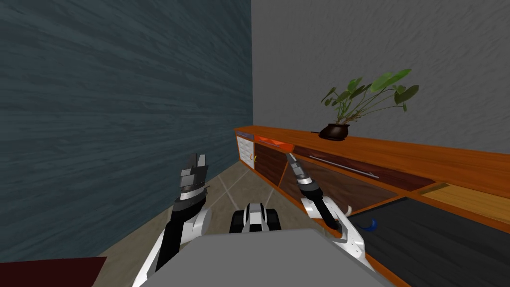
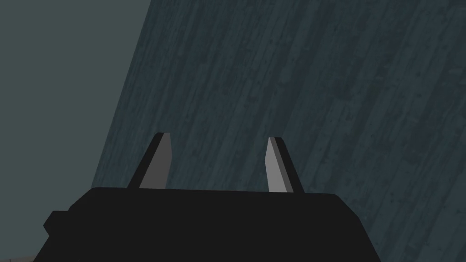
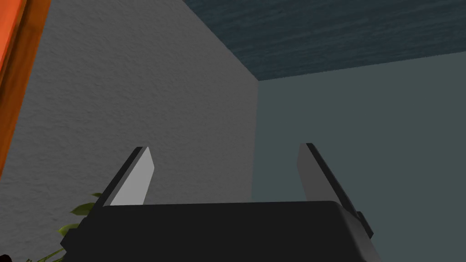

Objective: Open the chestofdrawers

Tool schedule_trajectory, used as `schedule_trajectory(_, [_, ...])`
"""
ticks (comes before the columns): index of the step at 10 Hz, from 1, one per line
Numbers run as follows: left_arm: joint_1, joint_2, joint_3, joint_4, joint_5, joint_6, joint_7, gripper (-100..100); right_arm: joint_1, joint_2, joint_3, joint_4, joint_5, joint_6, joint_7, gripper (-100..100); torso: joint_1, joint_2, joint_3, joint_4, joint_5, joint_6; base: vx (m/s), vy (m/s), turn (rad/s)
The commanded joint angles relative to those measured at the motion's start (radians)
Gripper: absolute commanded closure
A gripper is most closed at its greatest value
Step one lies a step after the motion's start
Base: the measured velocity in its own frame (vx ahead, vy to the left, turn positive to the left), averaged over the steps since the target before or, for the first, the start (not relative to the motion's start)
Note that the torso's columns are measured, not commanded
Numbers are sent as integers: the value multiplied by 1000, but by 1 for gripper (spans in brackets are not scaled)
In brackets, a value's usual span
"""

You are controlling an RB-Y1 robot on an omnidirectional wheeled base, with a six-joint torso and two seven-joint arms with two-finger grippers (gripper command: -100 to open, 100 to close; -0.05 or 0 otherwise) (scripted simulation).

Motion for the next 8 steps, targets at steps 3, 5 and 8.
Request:
schedule_trajectory(3, [0, 0, 0, 0, 0, 0, 0, 0, -32, -45, -36, 61, 121, 30, 127, -100, 3, -2, -1, 0, 1, 0, 61, 49, -25])
schedule_trajectory(5, [0, 0, 0, 0, 0, 0, 0, 0, -48, -68, -53, 94, 176, 43, 184, -100, 2, -2, -1, 0, 1, 0, 70, 64, -26])
schedule_trajectory(8, [0, 0, 0, 0, 0, 0, 0, 0, -74, -111, -79, 149, 262, 64, 275, -100, 2, -1, 0, 0, 0, 0, 78, 61, -24])
